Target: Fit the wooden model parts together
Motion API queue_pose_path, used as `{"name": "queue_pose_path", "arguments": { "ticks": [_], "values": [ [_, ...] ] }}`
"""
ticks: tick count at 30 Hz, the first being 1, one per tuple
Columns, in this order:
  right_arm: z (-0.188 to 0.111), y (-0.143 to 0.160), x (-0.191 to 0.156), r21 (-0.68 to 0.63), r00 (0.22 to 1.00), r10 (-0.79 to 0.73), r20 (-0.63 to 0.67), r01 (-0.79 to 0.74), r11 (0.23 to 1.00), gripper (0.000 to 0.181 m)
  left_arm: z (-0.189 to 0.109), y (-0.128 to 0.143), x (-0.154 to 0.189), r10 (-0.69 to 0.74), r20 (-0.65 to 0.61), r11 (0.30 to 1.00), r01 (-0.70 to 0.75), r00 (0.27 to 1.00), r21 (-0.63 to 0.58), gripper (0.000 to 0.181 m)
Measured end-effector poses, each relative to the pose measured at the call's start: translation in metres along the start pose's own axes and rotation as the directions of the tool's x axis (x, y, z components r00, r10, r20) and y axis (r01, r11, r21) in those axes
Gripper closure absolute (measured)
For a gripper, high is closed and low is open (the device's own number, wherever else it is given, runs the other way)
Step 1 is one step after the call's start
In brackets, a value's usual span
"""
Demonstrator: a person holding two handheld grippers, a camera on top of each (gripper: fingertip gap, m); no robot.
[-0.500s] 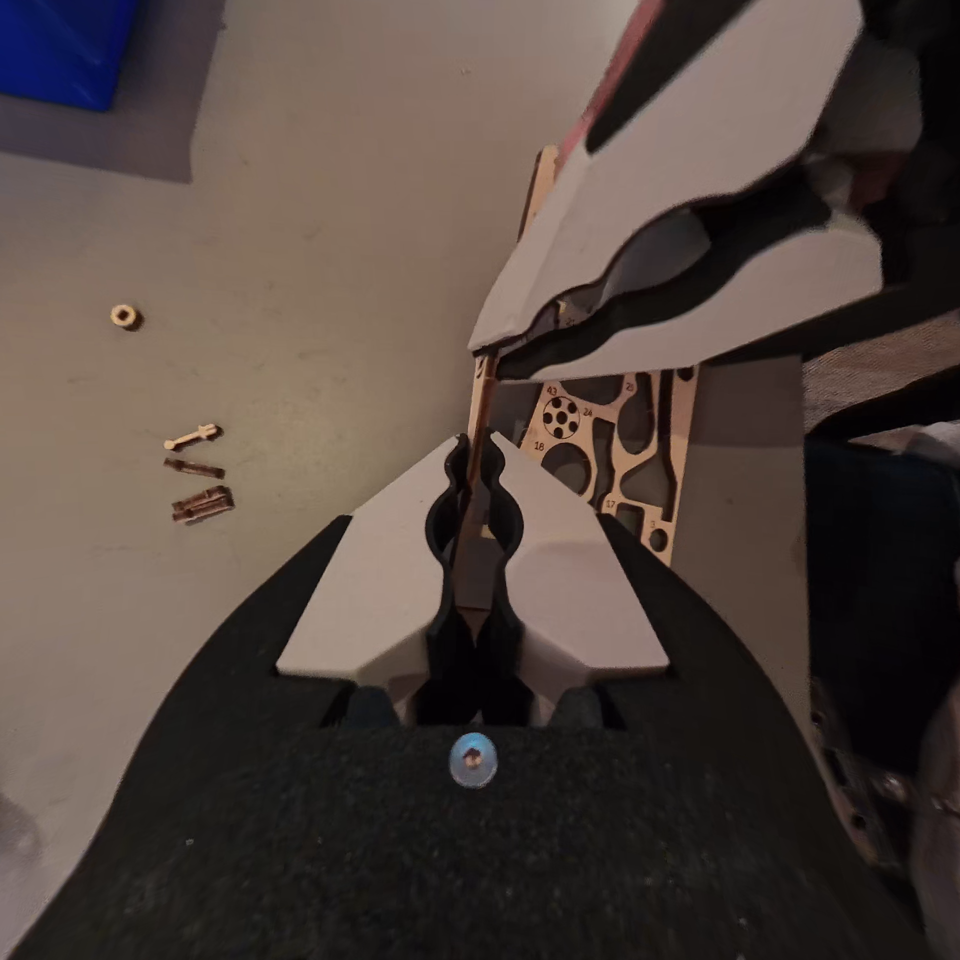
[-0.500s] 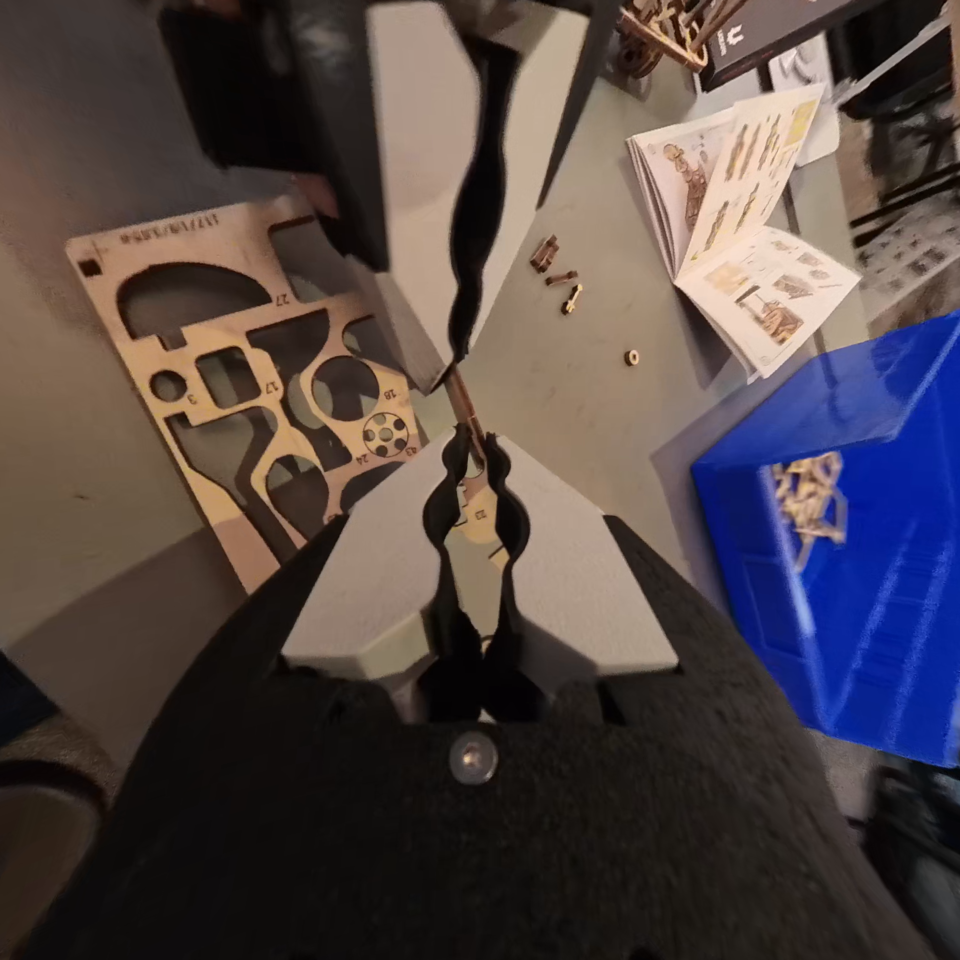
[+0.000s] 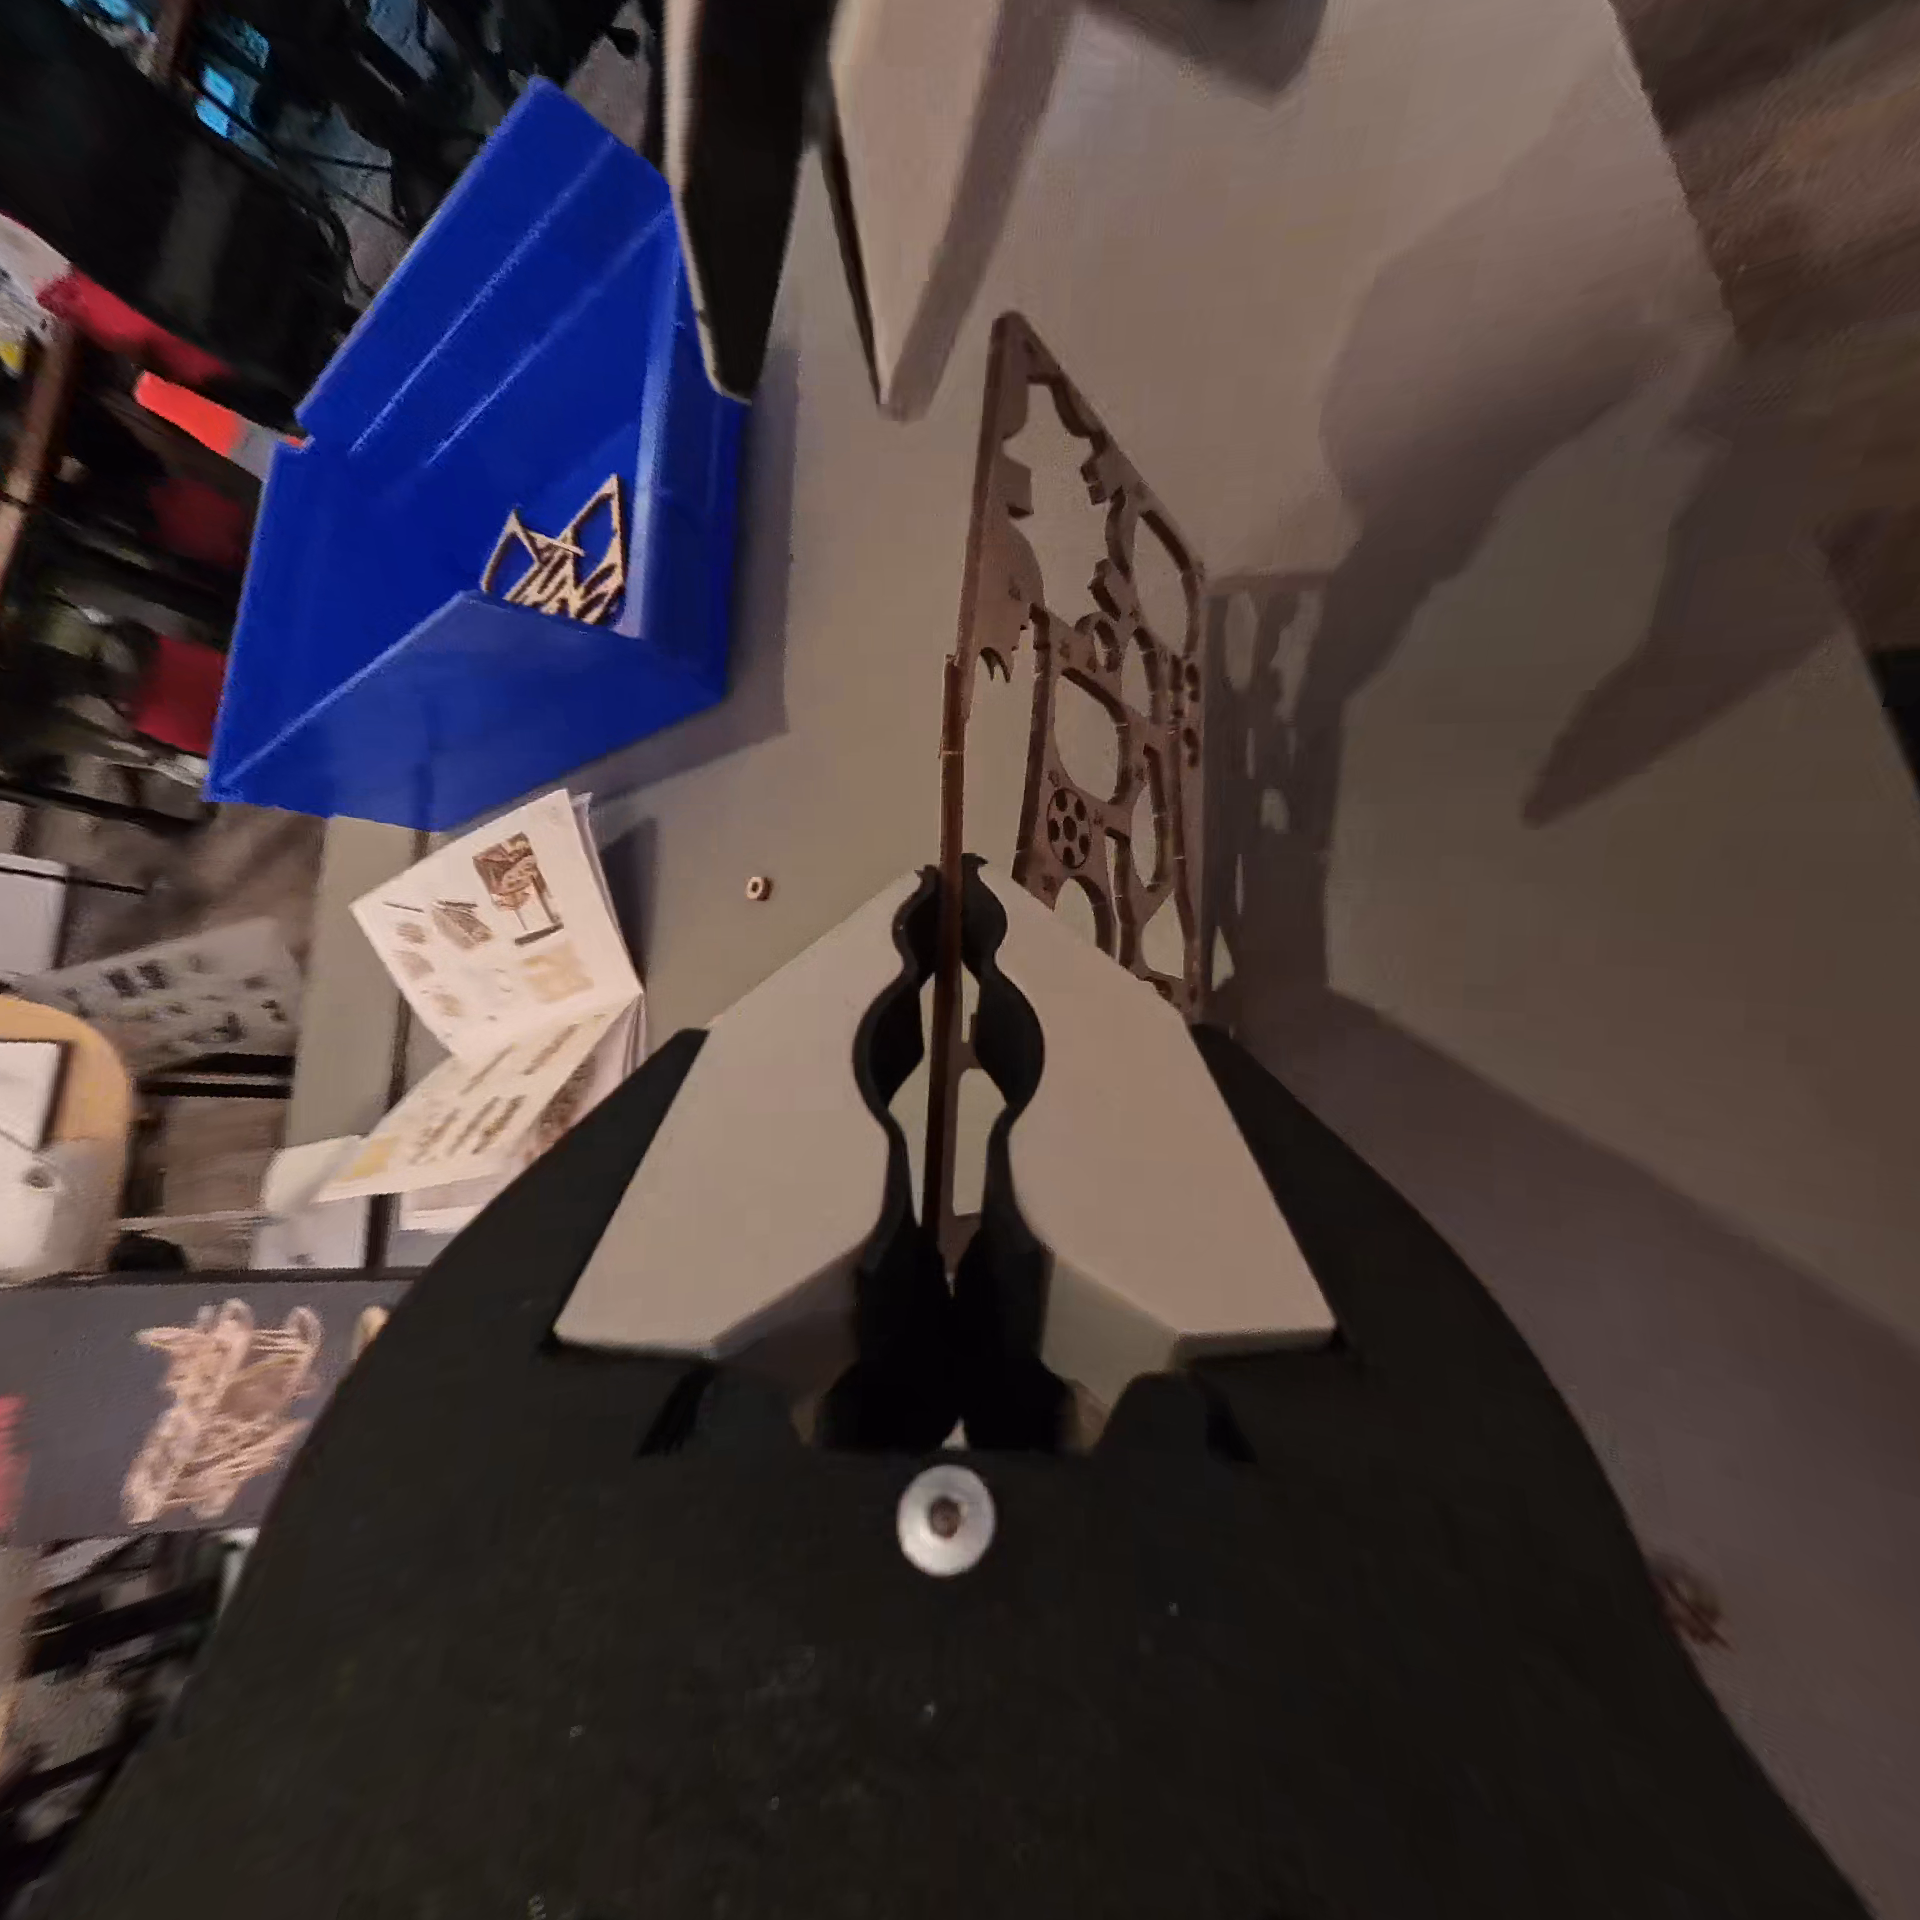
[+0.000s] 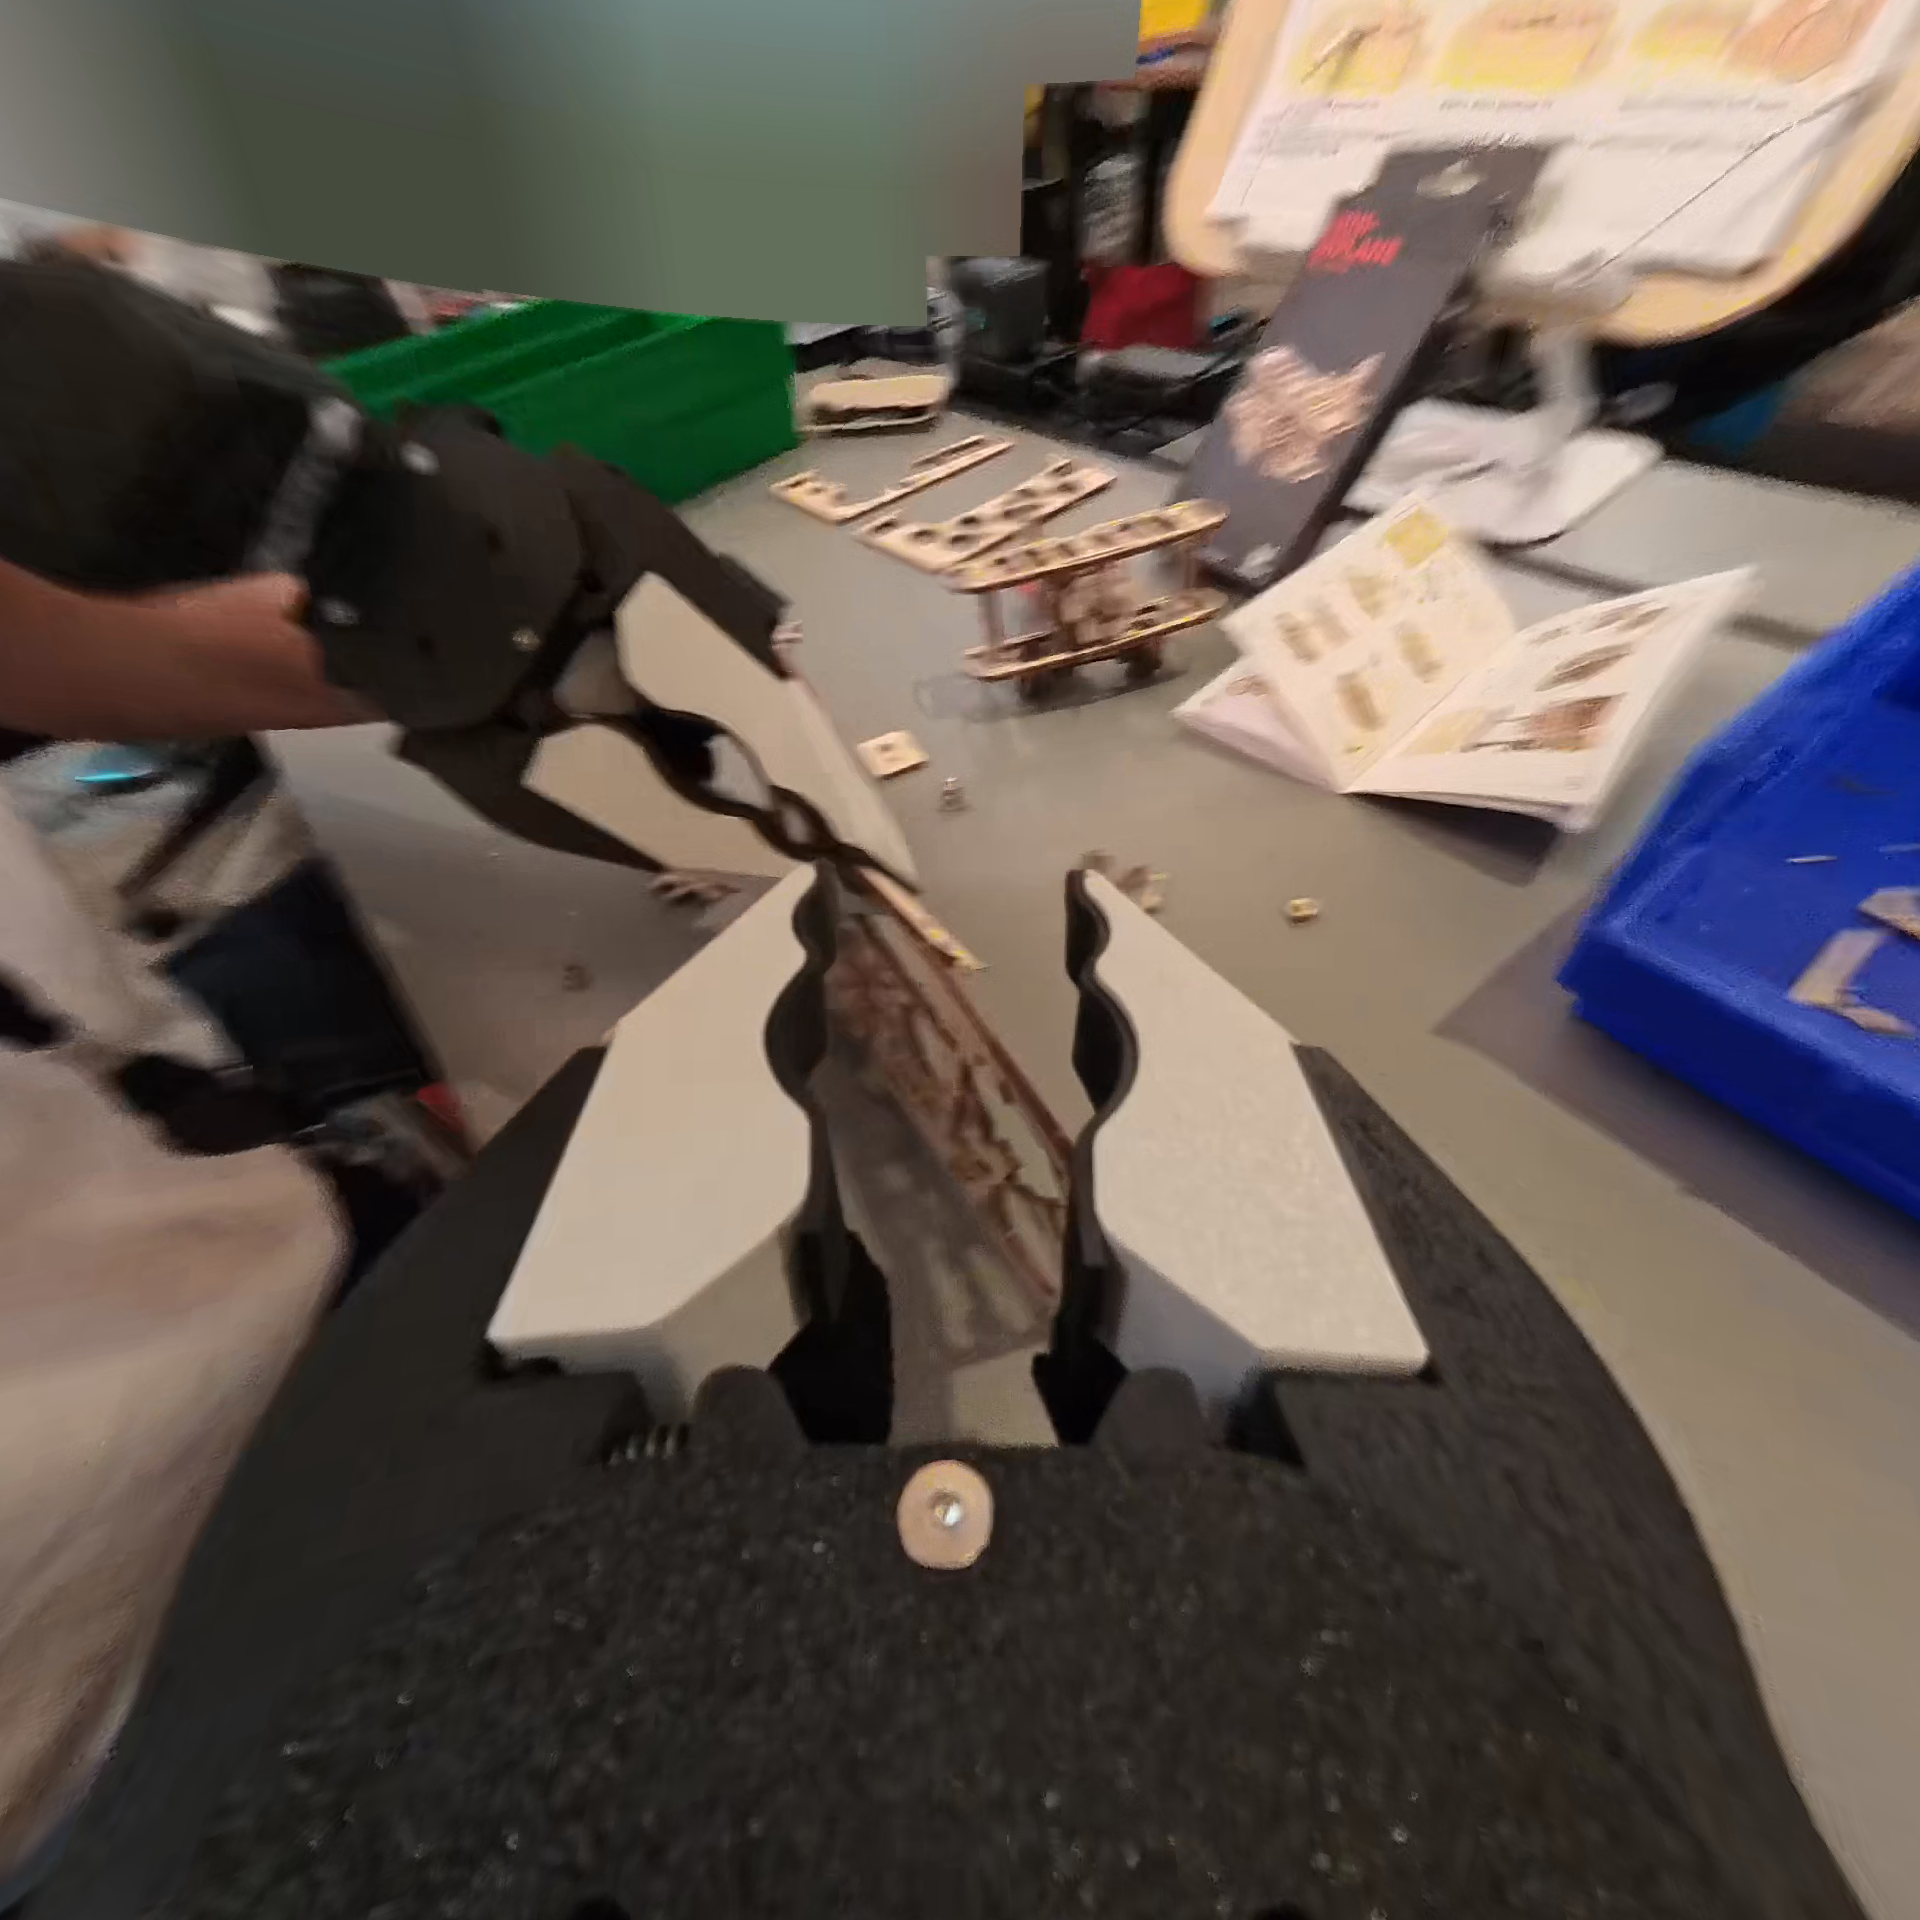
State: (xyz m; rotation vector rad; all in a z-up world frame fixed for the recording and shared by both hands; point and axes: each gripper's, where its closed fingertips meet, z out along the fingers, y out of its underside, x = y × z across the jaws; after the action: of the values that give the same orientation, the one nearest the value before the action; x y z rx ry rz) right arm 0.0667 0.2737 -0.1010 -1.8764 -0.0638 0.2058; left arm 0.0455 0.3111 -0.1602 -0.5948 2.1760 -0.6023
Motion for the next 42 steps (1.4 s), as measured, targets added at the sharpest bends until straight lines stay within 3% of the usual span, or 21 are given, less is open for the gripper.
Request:
{"name": "queue_pose_path", "arguments": {
  "ticks": [2, 6, 15, 20, 24, 35, 42],
  "values": [
    [0.002, 0.004, -0.013, -0.083, 0.994, 0.020, 0.104, -0.011, 0.996, 0.134, -0.001, 0.001, 0.003, 0.066, 0.019, 0.998, -0.066, 0.998, -0.008, 0.181],
    [0.020, 0.036, -0.020, -0.299, 0.949, -0.304, 0.084, 0.315, 0.901, 0.143, -0.002, -0.003, 0.011, 0.061, -0.047, 0.998, -0.060, 0.997, 0.021, 0.181],
    [0.034, 0.044, -0.022, -0.336, 0.875, -0.472, 0.107, 0.479, 0.811, 0.176, -0.004, -0.005, 0.014, 0.109, -0.071, 0.994, -0.107, 0.992, 0.026, 0.181],
    [0.033, 0.045, -0.023, -0.333, 0.884, -0.449, 0.130, 0.465, 0.820, 0.177, -0.003, -0.005, 0.014, 0.136, -0.056, 0.990, -0.134, 0.989, 0.032, 0.181],
    [0.032, 0.046, -0.025, -0.346, 0.933, -0.319, 0.167, 0.359, 0.867, 0.177, -0.003, -0.005, 0.013, 0.215, -0.003, 0.976, -0.215, 0.977, 0.013, 0.181],
    [0.028, 0.049, -0.027, -0.454, 0.965, -0.024, 0.263, 0.145, 0.879, 0.177, -0.003, -0.007, 0.016, 0.249, 0.004, 0.968, -0.249, 0.969, -0.015, 0.180],
    [0.027, 0.047, -0.023, -0.433, 0.953, -0.237, 0.189, 0.297, 0.851, 0.174, -0.001, -0.007, 0.016, 0.216, -0.049, 0.976, -0.217, 0.975, -0.005, 0.181]
  ]
}}
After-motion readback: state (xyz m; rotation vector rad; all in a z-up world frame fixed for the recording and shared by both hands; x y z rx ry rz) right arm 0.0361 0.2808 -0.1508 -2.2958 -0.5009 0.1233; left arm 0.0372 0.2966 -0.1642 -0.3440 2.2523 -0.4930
